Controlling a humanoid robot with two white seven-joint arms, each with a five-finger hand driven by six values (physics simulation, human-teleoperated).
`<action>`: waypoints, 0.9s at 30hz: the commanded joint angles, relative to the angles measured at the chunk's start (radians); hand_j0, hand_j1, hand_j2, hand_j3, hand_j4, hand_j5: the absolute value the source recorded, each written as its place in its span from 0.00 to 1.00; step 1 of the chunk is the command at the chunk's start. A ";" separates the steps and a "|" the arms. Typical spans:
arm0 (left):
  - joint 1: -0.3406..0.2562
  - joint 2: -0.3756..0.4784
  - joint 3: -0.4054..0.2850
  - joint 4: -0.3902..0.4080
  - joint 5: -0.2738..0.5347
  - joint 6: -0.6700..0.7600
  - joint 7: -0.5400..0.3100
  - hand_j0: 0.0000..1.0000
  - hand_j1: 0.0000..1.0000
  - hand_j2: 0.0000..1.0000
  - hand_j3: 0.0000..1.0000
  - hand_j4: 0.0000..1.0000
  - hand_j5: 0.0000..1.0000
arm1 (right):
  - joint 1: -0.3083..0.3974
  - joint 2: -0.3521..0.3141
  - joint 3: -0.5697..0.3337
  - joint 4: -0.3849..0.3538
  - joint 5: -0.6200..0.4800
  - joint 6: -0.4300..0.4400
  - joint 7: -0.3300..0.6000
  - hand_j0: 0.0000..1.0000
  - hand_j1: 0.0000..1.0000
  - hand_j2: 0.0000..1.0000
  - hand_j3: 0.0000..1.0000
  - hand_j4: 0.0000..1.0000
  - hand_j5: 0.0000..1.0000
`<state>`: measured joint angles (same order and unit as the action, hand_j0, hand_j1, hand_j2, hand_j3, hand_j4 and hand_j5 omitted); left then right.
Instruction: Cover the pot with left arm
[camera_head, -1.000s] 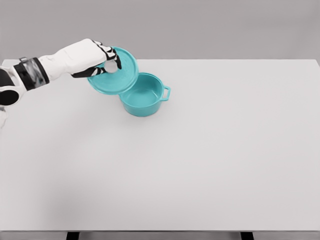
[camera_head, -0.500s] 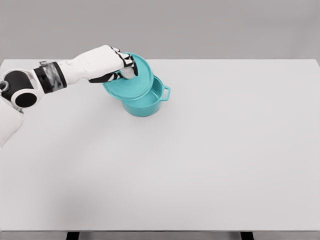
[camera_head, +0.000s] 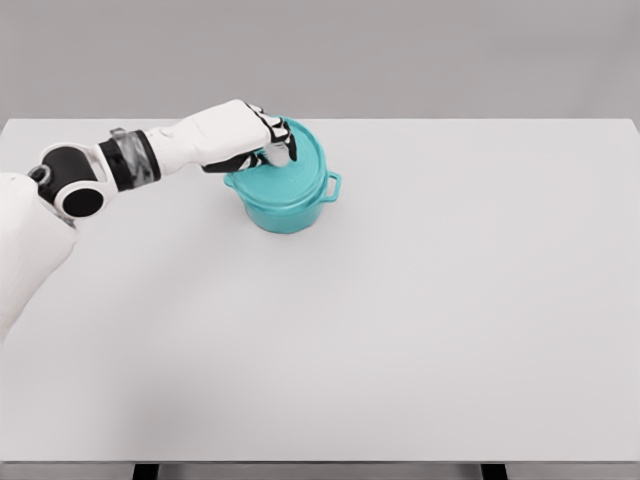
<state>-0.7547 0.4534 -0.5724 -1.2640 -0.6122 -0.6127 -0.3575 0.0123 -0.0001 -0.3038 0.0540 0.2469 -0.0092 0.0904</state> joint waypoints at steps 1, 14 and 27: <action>0.000 -0.018 0.002 0.020 0.002 0.002 0.000 0.46 0.46 0.46 0.46 0.46 0.46 | 0.000 0.000 0.000 0.000 0.000 0.000 0.000 1.00 1.00 1.00 1.00 1.00 1.00; -0.002 -0.033 0.002 0.051 -0.018 0.002 0.000 0.48 0.48 0.48 0.48 0.48 0.48 | 0.000 0.000 0.000 0.000 0.000 0.000 0.000 1.00 1.00 1.00 1.00 1.00 1.00; -0.003 -0.050 0.002 0.095 -0.028 0.002 0.000 0.48 0.48 0.48 0.48 0.48 0.48 | 0.000 0.000 0.000 0.000 0.000 0.000 0.000 1.00 1.00 1.00 1.00 1.00 1.00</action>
<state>-0.7578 0.4070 -0.5719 -1.1795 -0.6446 -0.6129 -0.3581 0.0123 -0.0001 -0.3038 0.0542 0.2469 -0.0092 0.0904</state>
